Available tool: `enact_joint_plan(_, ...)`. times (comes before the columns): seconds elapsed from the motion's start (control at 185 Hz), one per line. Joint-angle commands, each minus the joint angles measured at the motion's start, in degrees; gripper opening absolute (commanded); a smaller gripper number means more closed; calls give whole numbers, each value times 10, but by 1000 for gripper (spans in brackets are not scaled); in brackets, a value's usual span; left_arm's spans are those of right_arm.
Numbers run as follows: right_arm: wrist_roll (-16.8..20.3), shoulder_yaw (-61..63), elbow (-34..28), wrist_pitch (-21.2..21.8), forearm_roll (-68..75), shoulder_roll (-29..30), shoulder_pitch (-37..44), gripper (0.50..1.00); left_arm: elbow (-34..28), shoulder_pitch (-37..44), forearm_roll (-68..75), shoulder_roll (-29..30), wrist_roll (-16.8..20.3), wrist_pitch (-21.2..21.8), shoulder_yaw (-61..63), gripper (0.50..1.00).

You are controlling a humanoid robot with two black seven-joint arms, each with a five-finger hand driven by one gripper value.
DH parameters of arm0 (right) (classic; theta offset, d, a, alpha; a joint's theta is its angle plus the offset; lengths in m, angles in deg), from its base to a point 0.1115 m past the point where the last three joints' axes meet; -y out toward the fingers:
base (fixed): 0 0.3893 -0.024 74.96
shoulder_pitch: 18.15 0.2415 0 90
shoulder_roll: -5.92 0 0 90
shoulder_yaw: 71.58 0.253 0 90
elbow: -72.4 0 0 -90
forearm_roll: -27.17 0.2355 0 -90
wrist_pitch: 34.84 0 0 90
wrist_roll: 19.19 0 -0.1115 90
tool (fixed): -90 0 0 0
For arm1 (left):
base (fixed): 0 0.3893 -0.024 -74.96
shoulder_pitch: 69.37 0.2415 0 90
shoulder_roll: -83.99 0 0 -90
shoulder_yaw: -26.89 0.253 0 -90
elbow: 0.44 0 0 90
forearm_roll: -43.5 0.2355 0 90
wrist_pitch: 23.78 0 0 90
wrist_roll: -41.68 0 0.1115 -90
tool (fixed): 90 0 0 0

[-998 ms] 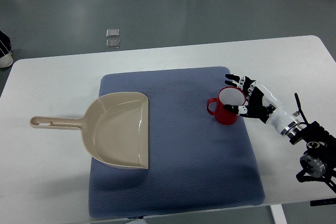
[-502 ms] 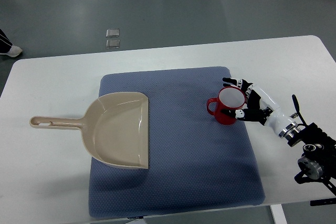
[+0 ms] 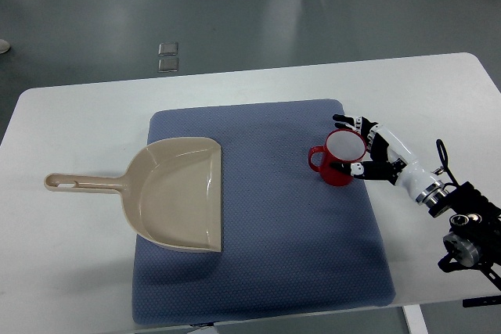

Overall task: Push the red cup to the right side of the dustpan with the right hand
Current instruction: 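Wrap the right hand fingers around the red mug's side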

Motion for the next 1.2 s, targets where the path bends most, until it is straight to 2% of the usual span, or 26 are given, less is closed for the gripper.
enact_joint_plan(0.0, 0, 0, 1, -5, -1, 0, 1, 928, 0, 0, 0, 0, 0, 0, -1, 1000)
enact_joint_plan(0.27, 0, 0, 8, -20, -17, 11, 4, 928, 0, 0, 0, 0, 0, 0, 0, 1000)
enact_joint_plan(1.192, 0, -2, 29, -25, -26, 35, 4, 928, 0, 0, 0, 0, 0, 0, 0, 1000)
